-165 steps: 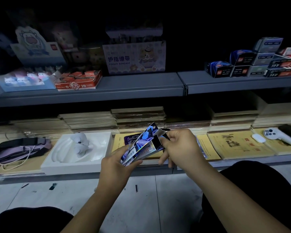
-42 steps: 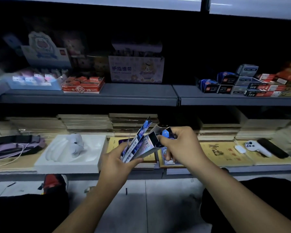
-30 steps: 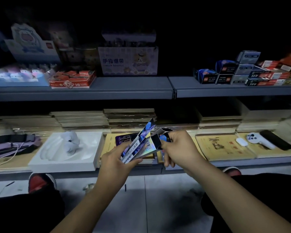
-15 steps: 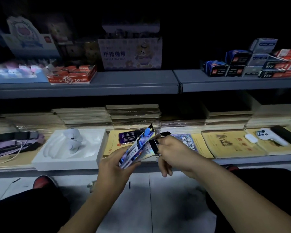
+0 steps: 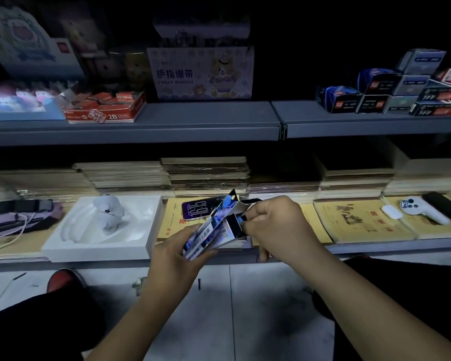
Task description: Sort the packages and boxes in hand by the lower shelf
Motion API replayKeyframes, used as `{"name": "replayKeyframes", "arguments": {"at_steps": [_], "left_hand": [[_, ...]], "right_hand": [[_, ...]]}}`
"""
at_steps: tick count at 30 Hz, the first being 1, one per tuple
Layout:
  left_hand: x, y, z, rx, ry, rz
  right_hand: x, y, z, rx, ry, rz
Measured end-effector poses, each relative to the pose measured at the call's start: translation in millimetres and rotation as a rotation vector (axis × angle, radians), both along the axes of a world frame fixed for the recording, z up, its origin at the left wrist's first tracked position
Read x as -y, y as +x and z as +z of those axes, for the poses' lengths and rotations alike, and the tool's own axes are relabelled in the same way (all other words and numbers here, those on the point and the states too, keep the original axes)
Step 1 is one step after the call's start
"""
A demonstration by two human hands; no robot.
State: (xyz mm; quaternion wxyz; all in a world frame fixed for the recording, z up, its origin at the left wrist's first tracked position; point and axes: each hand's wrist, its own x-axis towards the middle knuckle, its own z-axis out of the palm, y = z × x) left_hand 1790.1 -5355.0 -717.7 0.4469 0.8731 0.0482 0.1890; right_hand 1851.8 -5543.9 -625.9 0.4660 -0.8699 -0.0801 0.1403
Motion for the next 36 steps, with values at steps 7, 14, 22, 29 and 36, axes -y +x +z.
{"name": "replayKeyframes", "arguments": {"at_steps": [7, 14, 22, 29, 36], "left_hand": [[-6.8, -2.2, -2.8, 0.011, -0.004, 0.006], [-10.5, -4.5, 3.9, 0.021, -0.013, 0.047], [-18.0, -4.6, 7.4, -0.053, -0.175, 0.111], [-20.8, 2.3, 6.4, -0.134, -0.427, 0.104], [-18.6, 1.2, 1.7, -0.134, -0.298, 0.102]], "right_hand": [[-13.0, 2.1, -3.7, -0.087, 0.028, 0.022], [-28.1, 2.7, -1.1, -0.143, 0.028, 0.094], [-37.9, 0.7, 9.4, -0.22, 0.18, 0.153], [-31.3, 10.7, 14.4, 0.292, 0.2, -0.026], [-42.1, 12.4, 12.1, 0.142, 0.444, 0.076]]}}
